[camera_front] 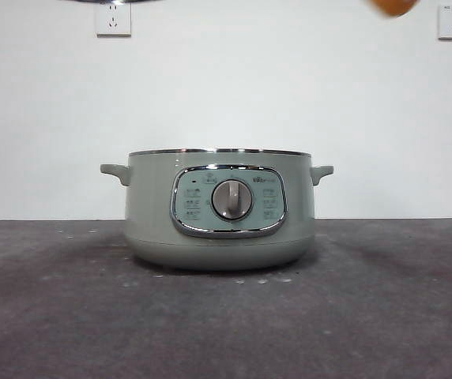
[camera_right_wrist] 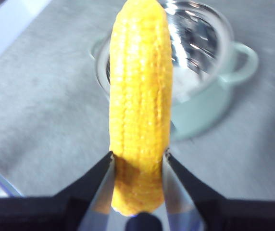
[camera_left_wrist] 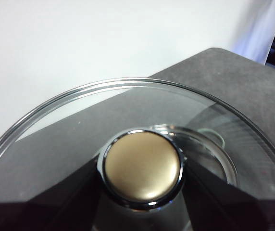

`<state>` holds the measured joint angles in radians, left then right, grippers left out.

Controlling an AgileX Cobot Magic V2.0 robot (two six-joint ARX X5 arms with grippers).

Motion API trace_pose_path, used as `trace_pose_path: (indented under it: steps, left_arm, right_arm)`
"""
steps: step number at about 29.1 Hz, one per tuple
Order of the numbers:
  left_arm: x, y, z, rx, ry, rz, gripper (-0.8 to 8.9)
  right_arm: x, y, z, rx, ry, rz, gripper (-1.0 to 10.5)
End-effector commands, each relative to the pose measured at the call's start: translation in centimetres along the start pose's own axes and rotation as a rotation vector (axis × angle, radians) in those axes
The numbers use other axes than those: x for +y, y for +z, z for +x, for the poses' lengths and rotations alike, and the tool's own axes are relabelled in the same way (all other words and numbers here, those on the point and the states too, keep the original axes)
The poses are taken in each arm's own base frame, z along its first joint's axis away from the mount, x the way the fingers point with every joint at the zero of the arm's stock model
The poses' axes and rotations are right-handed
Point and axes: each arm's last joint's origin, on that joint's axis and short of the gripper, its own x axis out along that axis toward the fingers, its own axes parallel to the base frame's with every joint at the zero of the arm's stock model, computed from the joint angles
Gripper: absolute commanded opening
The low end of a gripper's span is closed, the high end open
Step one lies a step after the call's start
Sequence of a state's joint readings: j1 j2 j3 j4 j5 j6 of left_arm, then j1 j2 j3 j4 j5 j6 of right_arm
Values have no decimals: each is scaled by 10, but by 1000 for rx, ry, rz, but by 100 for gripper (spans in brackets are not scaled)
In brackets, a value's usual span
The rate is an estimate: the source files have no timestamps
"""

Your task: Pick up the corn,open the lid,put the corn in the pot,close the lid

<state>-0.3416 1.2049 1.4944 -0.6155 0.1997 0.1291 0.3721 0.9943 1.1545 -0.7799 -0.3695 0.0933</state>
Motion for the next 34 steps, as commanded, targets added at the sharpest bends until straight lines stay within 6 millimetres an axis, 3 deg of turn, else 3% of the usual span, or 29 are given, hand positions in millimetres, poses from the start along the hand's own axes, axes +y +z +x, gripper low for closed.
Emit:
trace_pose_path:
  steps: [1,4,7,10,15,20,25,34]
  left_arm:
    - [-1,7,-32,-55,21,30,-8]
    - [-7,0,-67,-48,37,30,-8]
    - [-13,-10,-86,-36,38,27,-8]
    - [-18,-22,-101,-31,37,25,-8]
    - [-26,-43,-123,-42,38,10,-8]
    - [-32,-53,-140,-53,40,5,-8]
    - [-35,-58,-149,-44,38,4,-8]
    - [-35,-59,-149,-30,36,3,-8]
  right_arm:
    - [-6,24,26,11,34,-11,-16]
    - [-10,64,69,58,57,-46,-16]
    - [-14,93,104,79,67,-53,-16]
    - [-15,109,138,135,77,-54,-16]
    - [-17,121,194,247,22,-89,-16]
    - [-22,113,243,349,2,-103,-16]
    - [-32,80,296,502,-76,-108,-16]
    - [-31,46,332,648,-157,-155,-12]
